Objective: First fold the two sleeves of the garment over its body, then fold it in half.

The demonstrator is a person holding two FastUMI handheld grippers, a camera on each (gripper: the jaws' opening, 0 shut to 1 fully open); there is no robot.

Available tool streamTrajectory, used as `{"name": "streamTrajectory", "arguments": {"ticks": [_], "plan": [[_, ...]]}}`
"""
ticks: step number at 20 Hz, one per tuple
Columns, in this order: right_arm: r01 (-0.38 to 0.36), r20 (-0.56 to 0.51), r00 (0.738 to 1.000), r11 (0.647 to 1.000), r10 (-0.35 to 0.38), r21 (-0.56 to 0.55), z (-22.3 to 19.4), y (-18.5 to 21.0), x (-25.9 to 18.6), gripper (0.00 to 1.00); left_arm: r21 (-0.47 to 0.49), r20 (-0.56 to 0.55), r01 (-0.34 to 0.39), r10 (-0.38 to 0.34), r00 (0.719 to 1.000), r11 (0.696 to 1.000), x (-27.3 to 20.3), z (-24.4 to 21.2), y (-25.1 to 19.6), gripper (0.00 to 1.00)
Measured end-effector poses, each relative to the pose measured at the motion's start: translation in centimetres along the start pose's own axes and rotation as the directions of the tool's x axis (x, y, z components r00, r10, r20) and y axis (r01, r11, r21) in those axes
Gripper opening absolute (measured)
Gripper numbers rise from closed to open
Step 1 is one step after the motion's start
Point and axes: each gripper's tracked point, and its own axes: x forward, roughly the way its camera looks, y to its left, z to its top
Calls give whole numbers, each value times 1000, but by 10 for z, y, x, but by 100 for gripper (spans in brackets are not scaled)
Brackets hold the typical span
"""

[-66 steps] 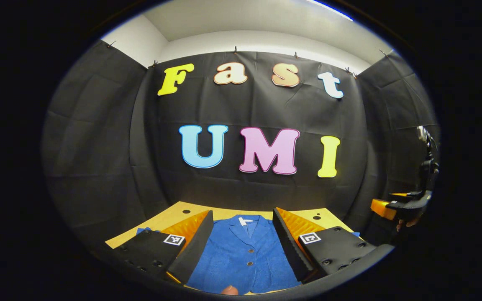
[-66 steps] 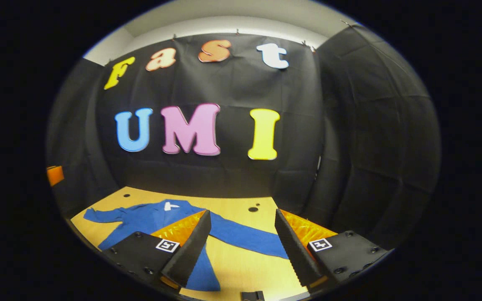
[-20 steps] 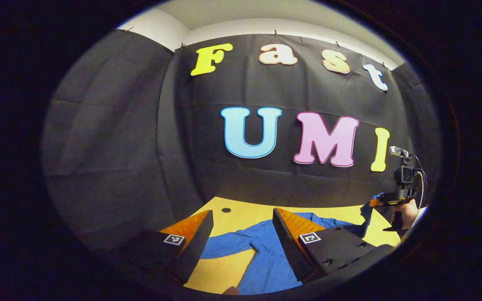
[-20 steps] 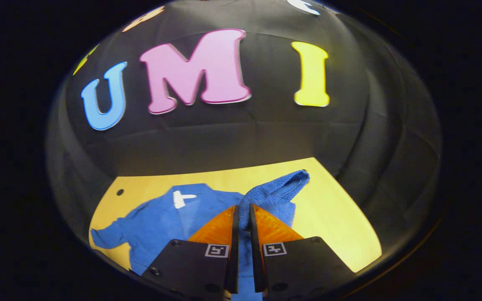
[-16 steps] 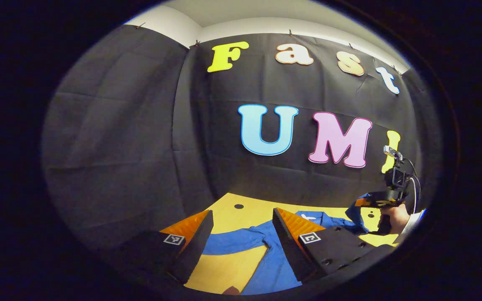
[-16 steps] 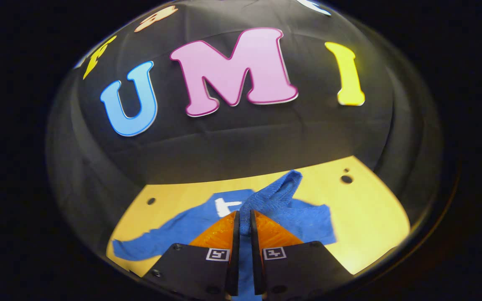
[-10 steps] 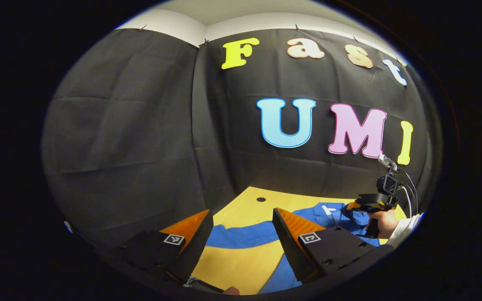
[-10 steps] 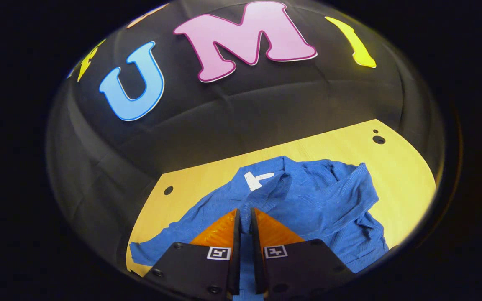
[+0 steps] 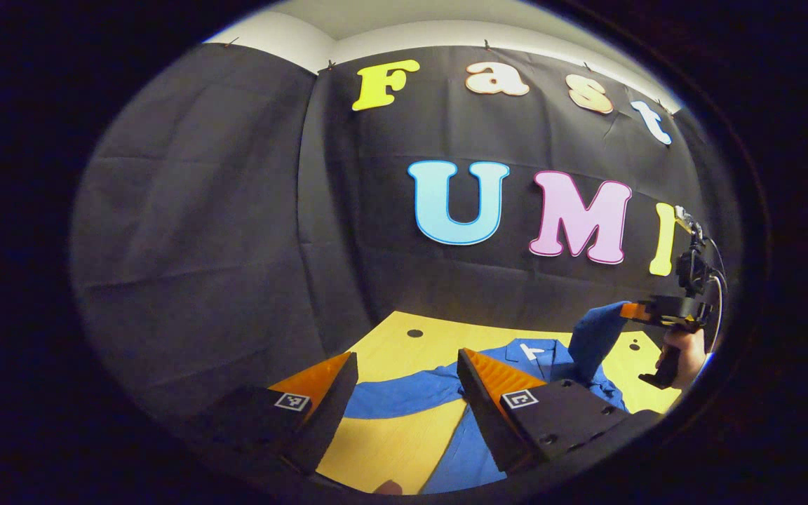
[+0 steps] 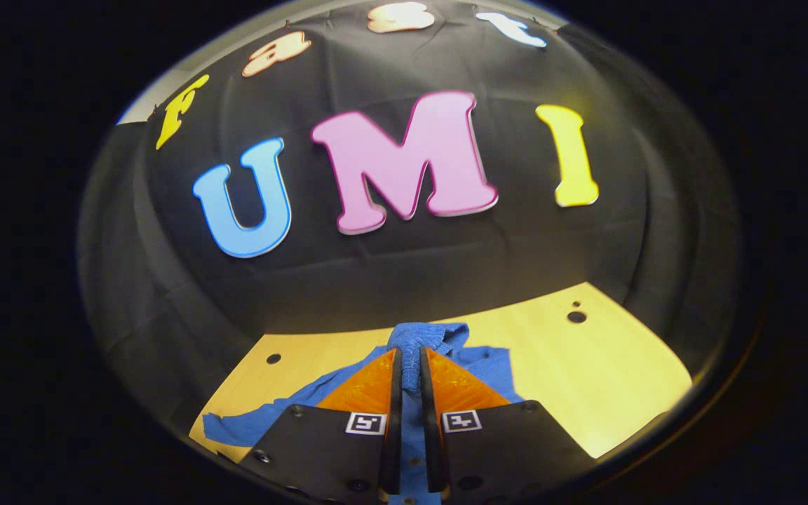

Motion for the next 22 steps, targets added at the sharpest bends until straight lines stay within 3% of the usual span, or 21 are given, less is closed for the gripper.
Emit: {"name": "streamTrajectory", "arguments": {"ticks": [4, 6, 8, 11, 15, 17, 20, 22], "plan": [[32, -15, 999, 999, -32, 33, 9, -12, -48, 15, -13, -5, 40, -40, 999, 999, 7, -2, -2, 83], [15, -11, 1000, 1000, -15, -15, 6, -5, -64, 15, -6, -13, 38, -38, 999, 999, 9, -6, 6, 82], [5, -14, 1000, 993, -7, -119, -12, -5, -77, 15, -7, -16, 31, -31, 999, 999, 9, -7, 16, 82], [4, -92, 996, 994, -14, -111, -46, -2, -78, 15, -8, -15, 9, -9, 1000, 1000, 11, -7, 32, 81], [-22, -14, 1000, 988, 20, -151, -24, 19, -17, 15, -9, -7, -27, 27, 1000, 1000, 13, -7, 47, 82], [-72, -97, 993, 994, 64, -82, -46, 39, 35, 14, -18, -26, -35, 35, 999, 999, 12, -11, 48, 82], [-32, -243, 969, 998, 46, 61, -106, 48, 90, 15, 4, -52, -40, 40, 998, 999, 8, -17, 44, 82], [-44, -223, 973, 998, 51, 34, -120, 55, 102, 15, 40, -55, -52, 54, 997, 998, 3, -18, 45, 82]]}}
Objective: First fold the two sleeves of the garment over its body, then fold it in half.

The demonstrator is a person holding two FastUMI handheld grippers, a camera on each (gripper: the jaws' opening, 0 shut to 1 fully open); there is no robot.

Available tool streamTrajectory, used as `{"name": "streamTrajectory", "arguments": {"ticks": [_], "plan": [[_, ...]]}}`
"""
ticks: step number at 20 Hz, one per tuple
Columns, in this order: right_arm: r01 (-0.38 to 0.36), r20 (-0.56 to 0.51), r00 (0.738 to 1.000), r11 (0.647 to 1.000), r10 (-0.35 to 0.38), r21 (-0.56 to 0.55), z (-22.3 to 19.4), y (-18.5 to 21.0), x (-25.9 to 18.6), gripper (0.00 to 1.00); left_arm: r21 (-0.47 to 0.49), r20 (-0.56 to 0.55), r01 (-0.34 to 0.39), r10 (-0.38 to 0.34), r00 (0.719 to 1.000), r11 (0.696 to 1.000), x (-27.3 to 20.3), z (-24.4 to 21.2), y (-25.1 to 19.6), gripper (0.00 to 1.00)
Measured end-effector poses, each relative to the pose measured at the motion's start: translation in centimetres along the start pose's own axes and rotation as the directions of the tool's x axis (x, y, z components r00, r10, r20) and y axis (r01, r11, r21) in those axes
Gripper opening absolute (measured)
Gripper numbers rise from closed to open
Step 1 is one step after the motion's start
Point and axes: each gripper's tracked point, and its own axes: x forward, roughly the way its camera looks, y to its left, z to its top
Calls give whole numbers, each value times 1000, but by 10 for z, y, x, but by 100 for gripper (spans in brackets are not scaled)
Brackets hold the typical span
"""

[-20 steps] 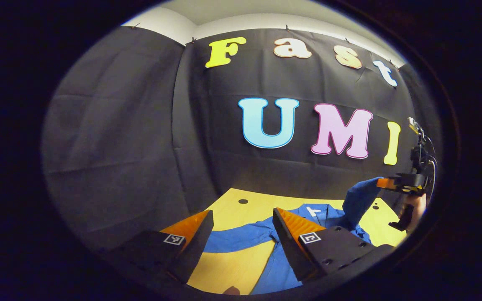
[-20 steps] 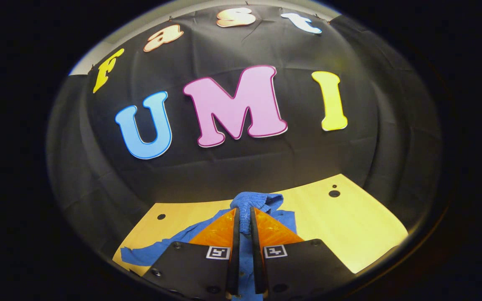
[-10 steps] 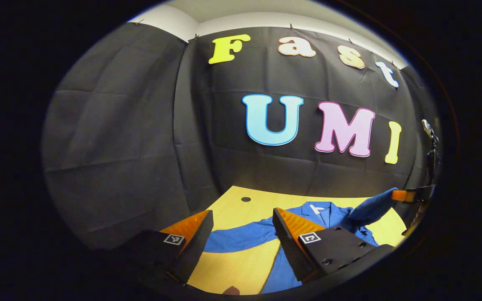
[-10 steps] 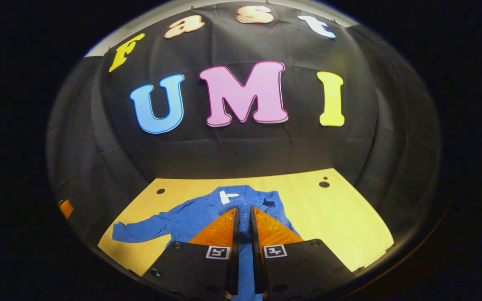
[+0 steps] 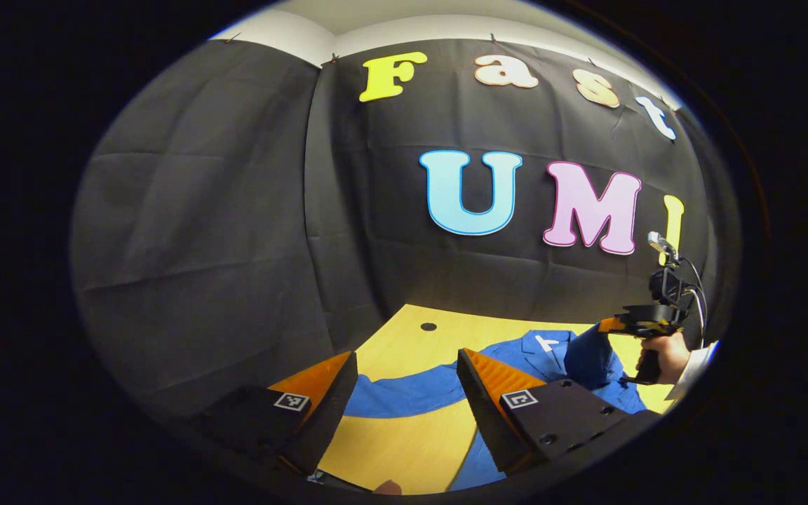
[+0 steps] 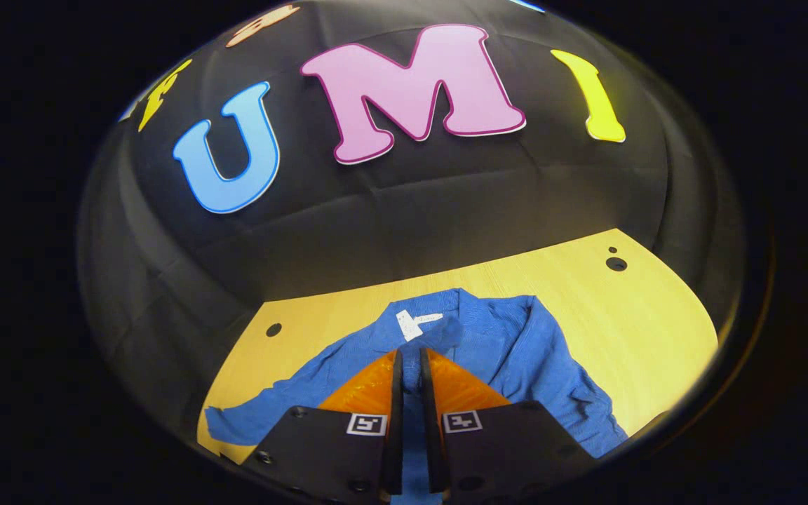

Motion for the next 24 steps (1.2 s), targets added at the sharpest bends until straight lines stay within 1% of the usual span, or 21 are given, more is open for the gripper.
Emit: {"name": "streamTrajectory", "arguments": {"ticks": [2, 4, 5, 6, 7, 8, 9, 10, 11, 12, 13, 15, 17, 18, 19, 20, 21, 22, 23, 24], "plan": [[-33, 31, 999, 998, 34, -52, -7, 16, -6, 15, 15, -21, 5, -5, 1000, 1000, -4, -6, -4, 82], [-55, 39, 998, 995, 58, -86, -11, 24, -11, 15, 13, -51, 21, -20, 998, 1000, -6, -15, -13, 82], [-38, 14, 999, 992, 40, -117, -17, 25, -8, 15, 9, -66, 32, -32, 997, 999, -5, -18, -19, 82], [-25, 4, 1000, 967, 27, -252, -14, 27, -5, 15, 3, -74, 43, -43, 996, 999, -2, -20, -26, 82], [-66, -12, 998, 921, 66, -384, -11, 41, 1, 15, -5, -79, 54, -55, 995, 999, 0, -19, -33, 82], [-124, -22, 992, 904, 126, -409, -8, 67, 4, 15, -11, -81, 66, -67, 994, 998, 2, -19, -41, 82], [-143, -19, 989, 902, 148, -407, -6, 87, 11, 16, -7, -80, 74, -74, 994, 997, 4, -16, -47, 82], [-160, -23, 986, 917, 163, -365, -4, 109, 20, 15, 7, -75, 73, -72, 995, 997, 5, -13, -50, 82], [-172, -44, 985, 934, 166, -312, -4, 121, 25, 15, 23, -62, 68, -66, 996, 997, 5, -6, -51, 82], [-166, -75, 986, 948, 151, -270, -12, 124, 34, 15, 31, -47, 61, -60, 997, 998, 2, -3, -48, 82], [-157, -105, 985, 955, 134, -252, -22, 116, 50, 15, 32, -37, 55, -53, 998, 998, 2, 0, -45, 82], [-135, -197, 977, 954, 84, -266, -55, 101, 76, 15, 37, -33, 25, -23, 999, 999, 1, -1, -34, 82], [-153, -279, 957, 956, 80, -251, -89, 103, 95, 16, 39, -40, -8, 9, 999, 999, -5, -8, -20, 82], [-178, -320, 942, 957, 99, -228, -105, 111, 103, 15, 37, -52, -23, 25, 998, 999, -8, -15, -12, 82], [-197, -361, 925, 961, 117, -194, -119, 122, 107, 15, 32, -62, -35, 36, 997, 999, -8, -19, -6, 82], [-225, -403, 904, 960, 143, -165, -131, 133, 107, 10, 21, -71, -42, 44, 997, 999, -9, -26, 1, 82], [-259, -440, 880, 958, 180, -124, -141, 146, 107, 11, 9, -86, -51, 51, 995, 999, -6, -33, 7, 82], [-286, -479, 852, 954, 213, -85, -152, 152, 102, 31, -2, -101, -55, 55, 993, 998, -2, -40, 13, 82], [-301, -492, 838, 952, 238, -52, -157, 157, 96, 48, -8, -113, -61, 60, 992, 998, 5, -47, 19, 82], [-319, -470, 843, 947, 261, -45, -149, 162, 94, 65, -16, -120, -64, 62, 991, 998, 14, -54, 25, 82]]}}
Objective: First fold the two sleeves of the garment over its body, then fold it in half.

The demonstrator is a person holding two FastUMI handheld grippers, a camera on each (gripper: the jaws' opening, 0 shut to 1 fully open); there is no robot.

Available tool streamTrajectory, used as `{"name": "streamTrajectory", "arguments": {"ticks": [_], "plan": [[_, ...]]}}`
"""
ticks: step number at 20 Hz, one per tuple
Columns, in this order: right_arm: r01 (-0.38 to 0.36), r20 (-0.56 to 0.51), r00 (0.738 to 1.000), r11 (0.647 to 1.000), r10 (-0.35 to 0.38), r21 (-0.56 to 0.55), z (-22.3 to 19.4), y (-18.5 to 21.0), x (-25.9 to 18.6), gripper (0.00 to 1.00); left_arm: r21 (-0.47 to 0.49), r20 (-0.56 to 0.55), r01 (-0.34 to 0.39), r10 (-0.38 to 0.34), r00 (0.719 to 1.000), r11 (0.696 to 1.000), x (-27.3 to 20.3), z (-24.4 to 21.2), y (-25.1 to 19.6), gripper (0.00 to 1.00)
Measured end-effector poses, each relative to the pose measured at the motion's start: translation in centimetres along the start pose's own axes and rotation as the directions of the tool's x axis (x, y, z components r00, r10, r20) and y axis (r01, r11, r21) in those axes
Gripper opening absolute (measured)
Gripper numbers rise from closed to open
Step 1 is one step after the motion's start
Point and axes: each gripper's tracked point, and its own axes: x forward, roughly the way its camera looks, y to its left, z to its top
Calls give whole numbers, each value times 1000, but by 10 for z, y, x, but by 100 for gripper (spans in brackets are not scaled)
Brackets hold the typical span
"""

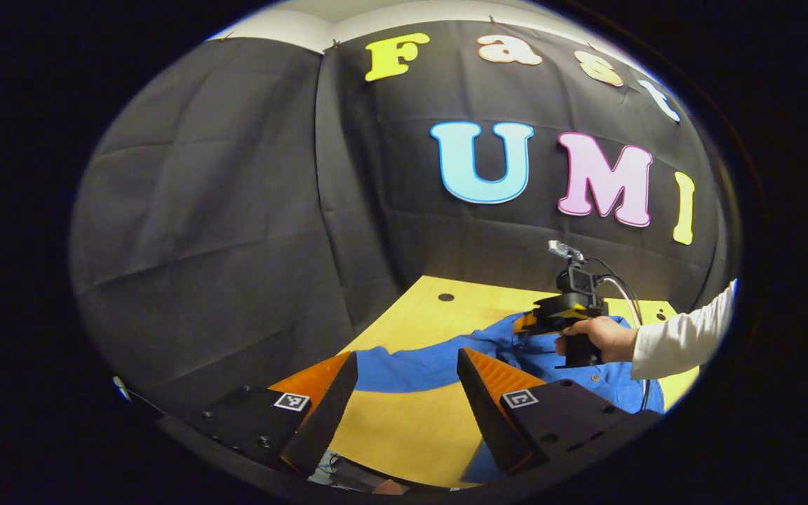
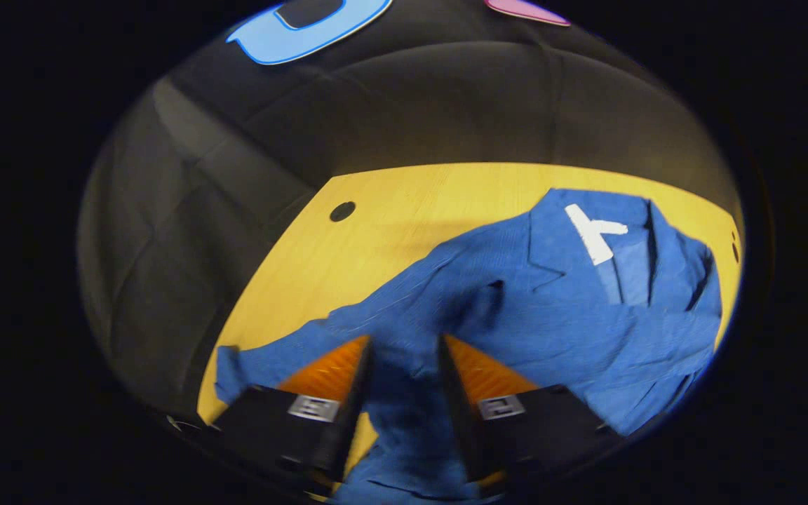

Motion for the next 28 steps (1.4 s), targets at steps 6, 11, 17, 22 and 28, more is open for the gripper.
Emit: {"name": "streamTrajectory", "arguments": {"ticks": [6, 11, 17, 22, 28], "plan": [[27, 232, 973, 987, 10, -157, 35, -8, -129, 98, -45, -114, -9, 4, 994, 999, 101, -56, 33, 82], [72, 350, 937, 984, -10, -163, 29, -41, -264, 98, -73, -351, 2, -28, 936, 997, 178, -124, 48, 85], [212, 425, 887, 977, -181, -27, 19, -93, -339, 97, -64, -461, -50, 15, 887, 997, 214, -166, 75, 84], [227, 456, 856, 970, -242, 90, 19, -103, -370, 98, -38, -492, -79, 50, 869, 996, 237, -194, 84, 84], [229, 439, 862, 967, -253, 108, 14, -101, -389, 98, -50, -532, -9, -19, 847, 999, 240, -187, 60, 31]]}}
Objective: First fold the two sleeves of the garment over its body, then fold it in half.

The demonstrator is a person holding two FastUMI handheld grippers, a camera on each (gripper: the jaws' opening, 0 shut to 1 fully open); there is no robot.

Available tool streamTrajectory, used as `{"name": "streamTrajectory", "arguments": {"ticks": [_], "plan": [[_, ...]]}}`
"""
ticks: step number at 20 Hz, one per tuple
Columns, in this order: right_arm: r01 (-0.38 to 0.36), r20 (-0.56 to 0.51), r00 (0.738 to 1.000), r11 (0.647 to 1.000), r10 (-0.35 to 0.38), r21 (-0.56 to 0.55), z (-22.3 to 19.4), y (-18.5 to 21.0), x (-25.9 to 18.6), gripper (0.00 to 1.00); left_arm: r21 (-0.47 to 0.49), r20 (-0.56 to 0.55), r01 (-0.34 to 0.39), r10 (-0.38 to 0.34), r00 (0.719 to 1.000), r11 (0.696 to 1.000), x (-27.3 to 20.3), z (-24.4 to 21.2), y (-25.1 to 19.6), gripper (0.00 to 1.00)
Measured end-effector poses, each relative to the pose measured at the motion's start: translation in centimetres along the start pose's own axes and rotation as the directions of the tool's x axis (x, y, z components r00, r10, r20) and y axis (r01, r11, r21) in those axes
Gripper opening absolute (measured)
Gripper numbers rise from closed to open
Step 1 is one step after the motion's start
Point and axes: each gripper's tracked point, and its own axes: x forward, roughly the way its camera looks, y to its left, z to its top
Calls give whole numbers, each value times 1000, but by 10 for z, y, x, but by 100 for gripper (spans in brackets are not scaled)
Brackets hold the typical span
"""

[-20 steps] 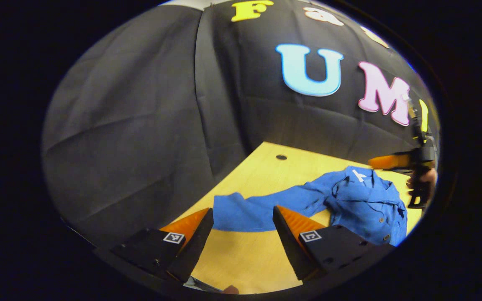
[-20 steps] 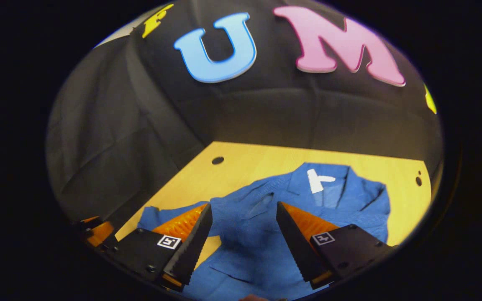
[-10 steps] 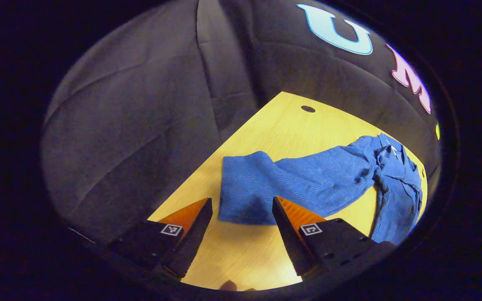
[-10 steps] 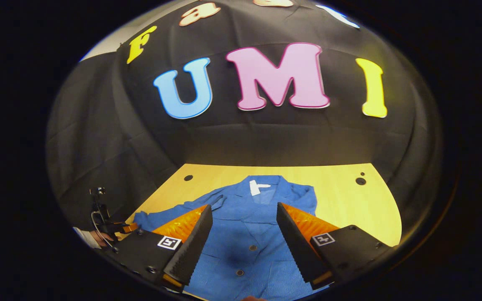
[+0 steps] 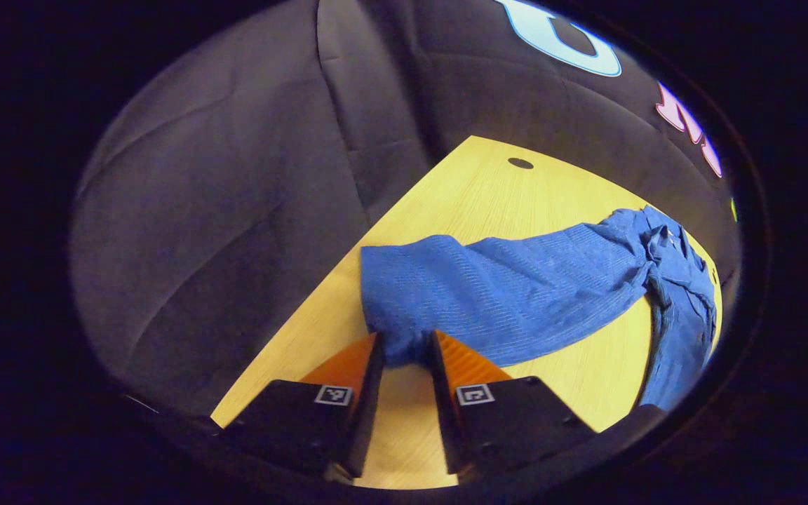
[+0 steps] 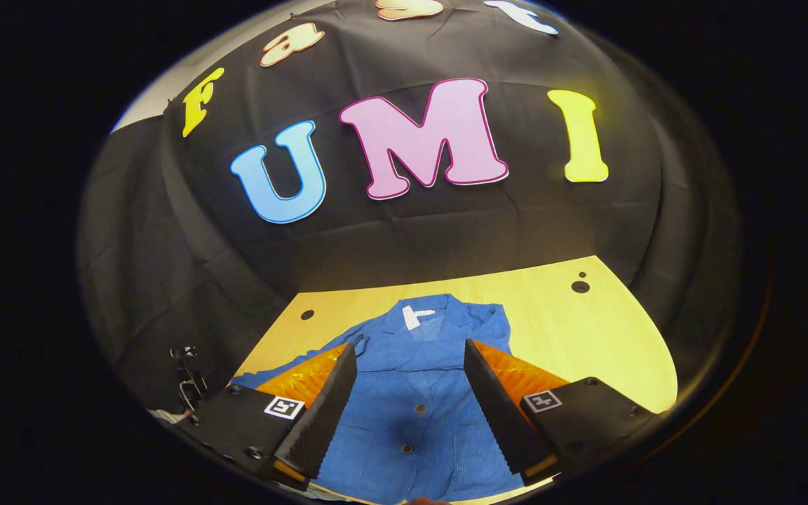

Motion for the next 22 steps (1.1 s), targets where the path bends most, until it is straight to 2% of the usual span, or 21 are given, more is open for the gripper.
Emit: {"name": "streamTrajectory", "arguments": {"ticks": [1, 2, 3, 5, 7, 9, 12, 14, 16, 18, 22], "plan": [[2, -3, 1000, 1000, -2, -1, 0, -2, -4, 98, -12, -22, 0, 0, 1000, 1000, 5, 2, -3, 14], [6, -3, 1000, 1000, -6, -3, 1, -4, -8, 98, -13, -37, 3, -4, 999, 1000, 4, 7, 0, 11], [14, -3, 1000, 1000, -14, -6, 1, -9, -13, 97, -14, -57, 11, -12, 998, 1000, 6, 10, 0, 1], [24, -2, 1000, 1000, -24, -8, -1, -20, -21, 97, -38, -32, 44, -45, 998, 998, -2, 27, -8, 0], [41, -14, 999, 999, -41, -7, -9, -37, -28, 98, -79, 57, 124, -119, 991, 989, -21, 61, -29, 0], [56, -27, 998, 998, -55, 10, -14, -59, -33, 97, -84, 124, 175, -164, 979, 981, -45, 94, -57, 0], [79, -31, 997, 995, -77, 67, -15, -88, -38, 98, -55, 190, 272, -258, 947, 961, -75, 131, -117, 0], [95, -27, 995, 991, -93, 96, -16, -107, -40, 98, 13, 223, 329, -323, 920, 944, -95, 155, -162, 0], [104, -24, 994, 988, -102, 114, -18, -120, -43, 98, 94, 234, 399, -410, 882, 912, -117, 173, -226, 0], [111, -27, 994, 986, -109, 125, -22, -132, -48, 98, 171, 235, 477, -506, 830, 862, -140, 187, -298, 0], [152, -33, 988, 977, -149, 147, -31, -168, -66, 98, 335, 160, 602, -674, 721, 724, -168, 173, -440, 0]]}}
